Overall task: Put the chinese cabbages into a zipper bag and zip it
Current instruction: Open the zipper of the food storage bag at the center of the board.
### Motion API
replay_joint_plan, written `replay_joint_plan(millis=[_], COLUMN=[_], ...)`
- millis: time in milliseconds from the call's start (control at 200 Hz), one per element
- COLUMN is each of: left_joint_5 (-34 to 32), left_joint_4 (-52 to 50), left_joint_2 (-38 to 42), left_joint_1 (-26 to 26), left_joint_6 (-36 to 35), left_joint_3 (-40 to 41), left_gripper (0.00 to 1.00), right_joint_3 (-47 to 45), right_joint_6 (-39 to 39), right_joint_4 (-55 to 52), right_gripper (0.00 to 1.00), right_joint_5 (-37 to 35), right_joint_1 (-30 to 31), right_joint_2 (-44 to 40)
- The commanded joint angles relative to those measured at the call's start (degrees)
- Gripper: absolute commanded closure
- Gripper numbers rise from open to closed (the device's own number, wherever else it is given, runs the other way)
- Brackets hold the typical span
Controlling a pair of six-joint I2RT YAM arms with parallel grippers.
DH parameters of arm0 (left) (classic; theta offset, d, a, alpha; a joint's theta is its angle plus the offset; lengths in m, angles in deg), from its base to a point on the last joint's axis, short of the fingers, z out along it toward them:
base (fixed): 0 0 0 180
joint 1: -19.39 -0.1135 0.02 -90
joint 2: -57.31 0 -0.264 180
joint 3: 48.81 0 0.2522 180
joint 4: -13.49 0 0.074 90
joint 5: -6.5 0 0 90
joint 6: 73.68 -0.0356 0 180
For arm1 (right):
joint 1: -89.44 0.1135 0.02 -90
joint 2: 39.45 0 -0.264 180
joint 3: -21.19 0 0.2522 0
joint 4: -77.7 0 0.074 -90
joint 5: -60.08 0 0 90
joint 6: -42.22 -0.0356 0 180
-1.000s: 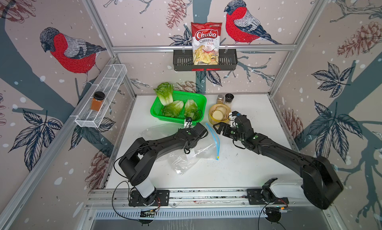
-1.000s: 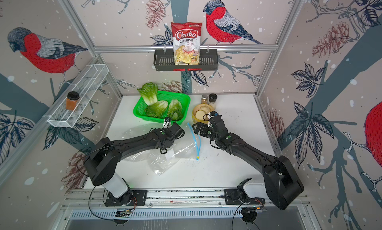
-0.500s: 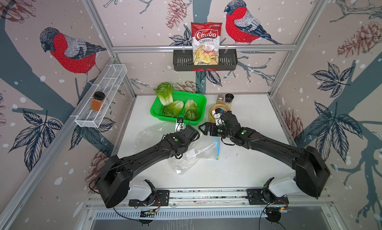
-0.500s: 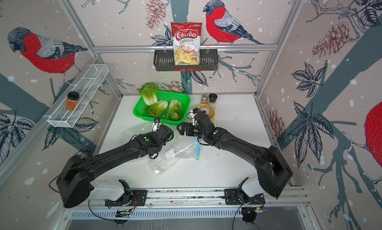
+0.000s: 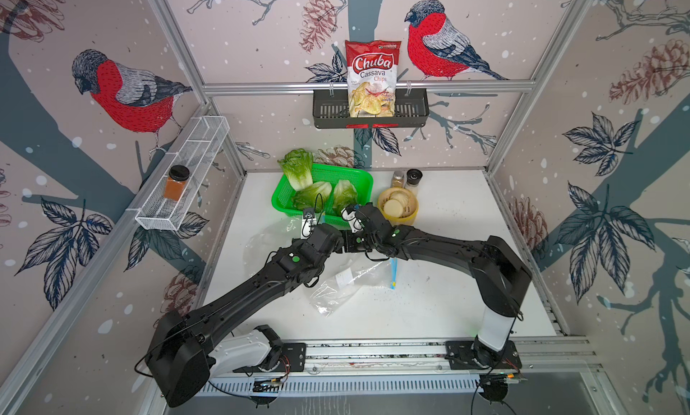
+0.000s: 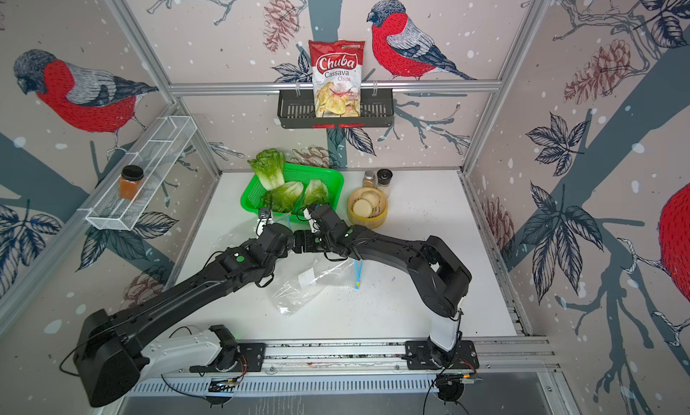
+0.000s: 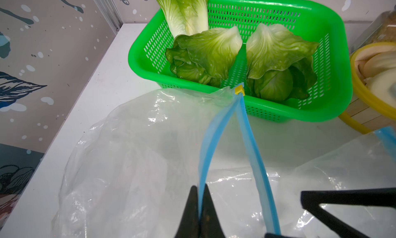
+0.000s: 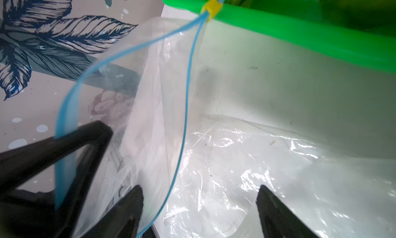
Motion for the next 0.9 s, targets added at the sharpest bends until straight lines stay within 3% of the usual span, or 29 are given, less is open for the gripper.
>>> replay_joint_plan(millis=[0, 110, 320, 630, 896], left_joint_5=[2.4, 2.8, -4.9, 0.6, 2.1], left_joint_4=[4.2, 5.4, 0.5, 5.0, 6.2], left_joint_2=[2.1, 3.9, 6.4, 8.1, 8.7], left_joint_1=[-1.0, -1.9, -5.4, -6.8, -6.9], left_joint_6=[-2.1, -3.2, -4.8, -5.1, -4.9], left_joint_3=[1.0, 1.6, -1.6, 3.2, 4.7], left_gripper=[0.94, 0.94, 0.94, 0.93, 0.93], right_joint_3=[3.1, 5.8, 6.6, 8.7, 8.4], right_joint_6=[-1.5, -1.3, -1.4, 0.8, 3.1], right_joint_4=[1.6, 0.1, -4.8, -5.8, -6.2], right_gripper=[0.23, 0.29, 0.34, 0.31, 0.25], right_joint_5=[2.4, 0.4, -7.7, -10.0, -11.0], right_joint_1=[0.3, 0.4, 0.4, 2.1, 1.2], right_joint_2=[3.0, 5.7, 7.5, 6.0, -1.3])
